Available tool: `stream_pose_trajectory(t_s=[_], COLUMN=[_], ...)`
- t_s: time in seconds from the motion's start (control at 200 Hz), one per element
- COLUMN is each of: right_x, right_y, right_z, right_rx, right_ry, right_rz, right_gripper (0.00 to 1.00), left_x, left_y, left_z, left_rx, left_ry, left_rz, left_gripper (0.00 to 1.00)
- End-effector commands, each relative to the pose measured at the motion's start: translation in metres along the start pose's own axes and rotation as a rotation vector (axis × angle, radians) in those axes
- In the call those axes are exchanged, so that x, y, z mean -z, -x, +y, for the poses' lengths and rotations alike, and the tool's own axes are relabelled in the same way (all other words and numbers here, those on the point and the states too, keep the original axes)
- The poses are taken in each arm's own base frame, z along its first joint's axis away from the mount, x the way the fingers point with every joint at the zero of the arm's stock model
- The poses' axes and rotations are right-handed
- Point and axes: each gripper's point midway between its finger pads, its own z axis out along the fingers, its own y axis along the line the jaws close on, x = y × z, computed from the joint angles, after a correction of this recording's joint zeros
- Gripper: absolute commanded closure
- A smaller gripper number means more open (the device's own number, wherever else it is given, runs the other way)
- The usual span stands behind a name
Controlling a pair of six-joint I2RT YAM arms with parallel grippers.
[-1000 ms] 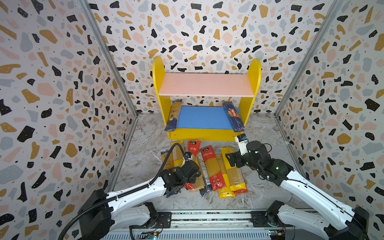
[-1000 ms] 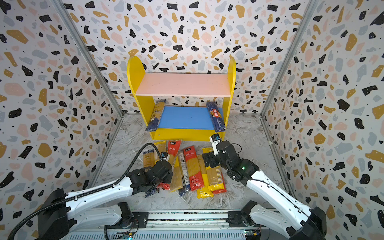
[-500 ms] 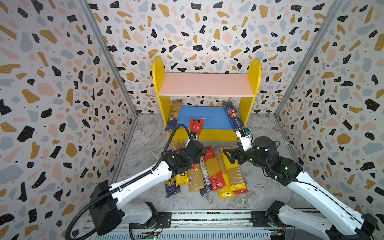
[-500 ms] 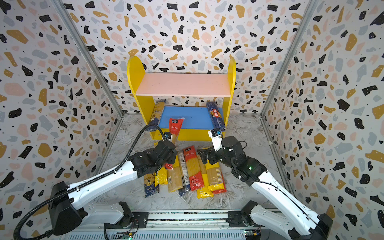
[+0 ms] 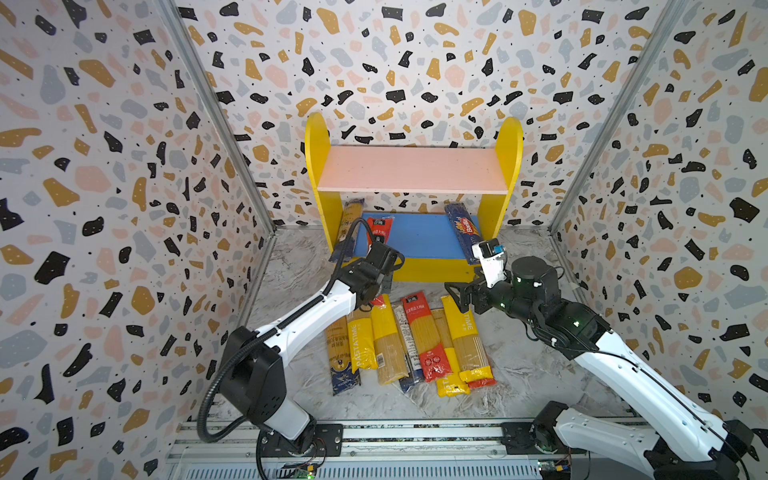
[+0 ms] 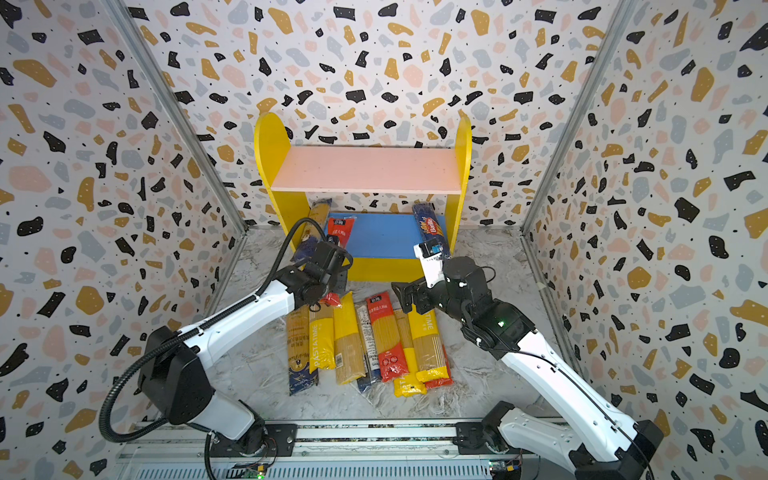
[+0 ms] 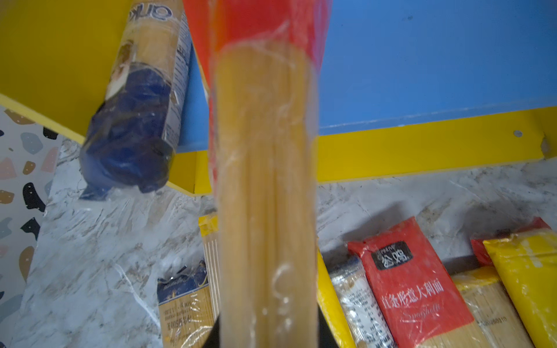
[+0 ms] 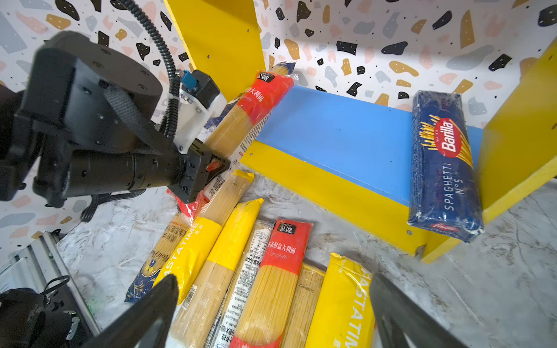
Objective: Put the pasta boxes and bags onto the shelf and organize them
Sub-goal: 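Lift the red-labelled bag with the left gripper and carry it onto the blue shelf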
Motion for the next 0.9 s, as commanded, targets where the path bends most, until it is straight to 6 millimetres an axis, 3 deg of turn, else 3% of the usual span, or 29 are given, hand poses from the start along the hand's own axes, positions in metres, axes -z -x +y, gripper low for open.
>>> stream_pose_trajectory(t_s=[0.0,0.576,0.896], right_x=[0.008,0.012,0.007], right_y=[0.014,0.018,0.017], right_z=[-0.007,-0.040,-0.049], right_rx=[0.011,-0.020,-0.031], right_ry=[-0.027,-0.097,-0.119], right_rz=[-0.021,-0.010,0.004], right_gripper=[0.01,0.01,0.01], left_x=[0.015,-0.037,-0.063], left_y=[0.072,0.139,0.152], left_z=[0.000,0.028,0.040], left_rx=[0.056,0.062,0.059], left_ry=[-0.024,0.079,0.110], left_rz=[-0.200,-0.245,-0.230], left_gripper=[1.00,1.00,1.00])
